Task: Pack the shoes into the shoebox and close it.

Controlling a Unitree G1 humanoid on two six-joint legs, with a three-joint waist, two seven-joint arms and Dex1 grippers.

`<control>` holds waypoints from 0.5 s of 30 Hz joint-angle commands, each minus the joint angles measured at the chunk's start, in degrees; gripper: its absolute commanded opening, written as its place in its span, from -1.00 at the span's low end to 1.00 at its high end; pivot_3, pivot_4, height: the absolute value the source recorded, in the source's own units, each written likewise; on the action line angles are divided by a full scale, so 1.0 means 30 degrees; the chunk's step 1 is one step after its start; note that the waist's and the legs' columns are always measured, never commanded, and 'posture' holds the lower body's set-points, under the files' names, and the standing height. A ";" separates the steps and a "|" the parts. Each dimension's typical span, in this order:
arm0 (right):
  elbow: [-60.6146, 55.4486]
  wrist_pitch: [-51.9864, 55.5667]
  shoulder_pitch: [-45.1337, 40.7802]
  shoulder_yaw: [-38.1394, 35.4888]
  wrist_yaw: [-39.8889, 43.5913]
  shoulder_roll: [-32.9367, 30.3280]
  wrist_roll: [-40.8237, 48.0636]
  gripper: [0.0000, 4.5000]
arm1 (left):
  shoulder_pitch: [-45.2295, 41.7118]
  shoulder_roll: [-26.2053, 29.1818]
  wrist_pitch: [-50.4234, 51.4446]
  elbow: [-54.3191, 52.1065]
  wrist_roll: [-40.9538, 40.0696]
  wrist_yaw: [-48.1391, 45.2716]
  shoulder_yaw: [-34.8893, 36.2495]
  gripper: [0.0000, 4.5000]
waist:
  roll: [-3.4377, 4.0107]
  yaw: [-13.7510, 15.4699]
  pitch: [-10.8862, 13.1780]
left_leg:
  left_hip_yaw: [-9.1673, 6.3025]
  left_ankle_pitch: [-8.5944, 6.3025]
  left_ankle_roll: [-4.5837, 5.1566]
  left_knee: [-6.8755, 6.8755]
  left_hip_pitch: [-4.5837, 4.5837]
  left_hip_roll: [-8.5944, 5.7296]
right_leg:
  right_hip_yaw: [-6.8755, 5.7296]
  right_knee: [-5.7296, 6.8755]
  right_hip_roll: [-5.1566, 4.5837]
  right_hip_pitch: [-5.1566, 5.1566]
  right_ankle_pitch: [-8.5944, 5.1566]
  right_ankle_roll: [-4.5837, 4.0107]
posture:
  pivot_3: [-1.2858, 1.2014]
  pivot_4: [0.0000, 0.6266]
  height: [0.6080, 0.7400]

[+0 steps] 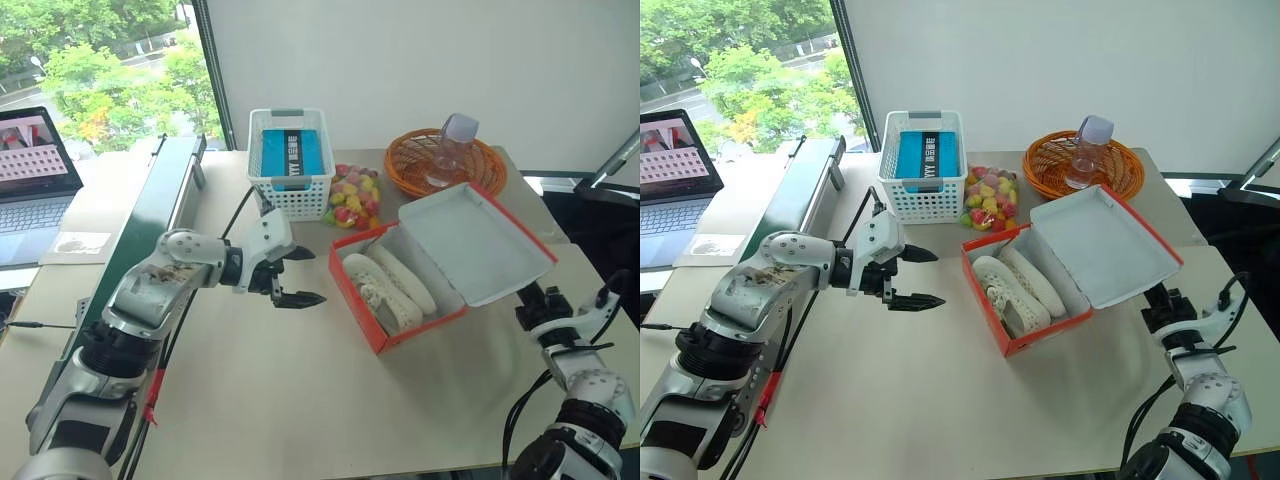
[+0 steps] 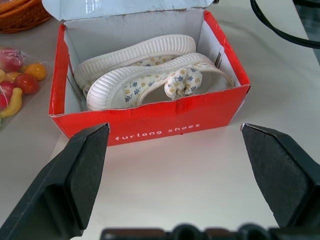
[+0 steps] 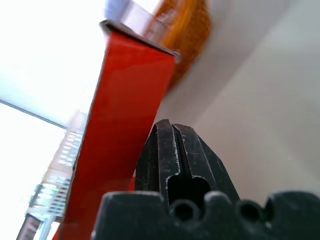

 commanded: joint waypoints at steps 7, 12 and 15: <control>-0.9232 0.4395 0.0835 0.3120 -0.0542 -0.0853 0.5290 -0.98 | 0.0373 0.0400 0.0079 -0.1208 -0.0092 0.0414 0.0622 1.00 | 0.0061 -0.0128 0.0023 | -0.0003 0.0001 0.0001 0.0002 0.0025 0.0014 | 0.0014 0.0028 0.0018 -0.0003 -0.0004 0.0001 | 0.03 -0.52 1.00; -1.1021 0.5896 -0.0266 0.5124 -0.0771 -0.1809 0.6932 -0.98 | 0.0674 0.0492 0.0243 -0.1597 -0.0164 0.0682 0.0732 1.00 | 0.0069 0.0027 0.0029 | 0.0006 0.0001 0.0001 0.0004 -0.0001 0.0002 | 0.0013 0.0021 -0.0003 -0.0021 0.0000 -0.0005 | 0.03 -0.52 1.00; -1.1130 0.6495 -0.0998 0.6305 -0.0873 -0.2409 0.7386 -0.98 | 0.0842 0.0582 0.0346 -0.1722 -0.0201 0.0818 0.0856 1.00 | 0.0068 0.0002 0.0029 | 0.0003 0.0001 0.0002 0.0008 0.0001 0.0005 | 0.0013 0.0021 0.0004 -0.0020 0.0001 -0.0004 | 0.03 -0.52 1.00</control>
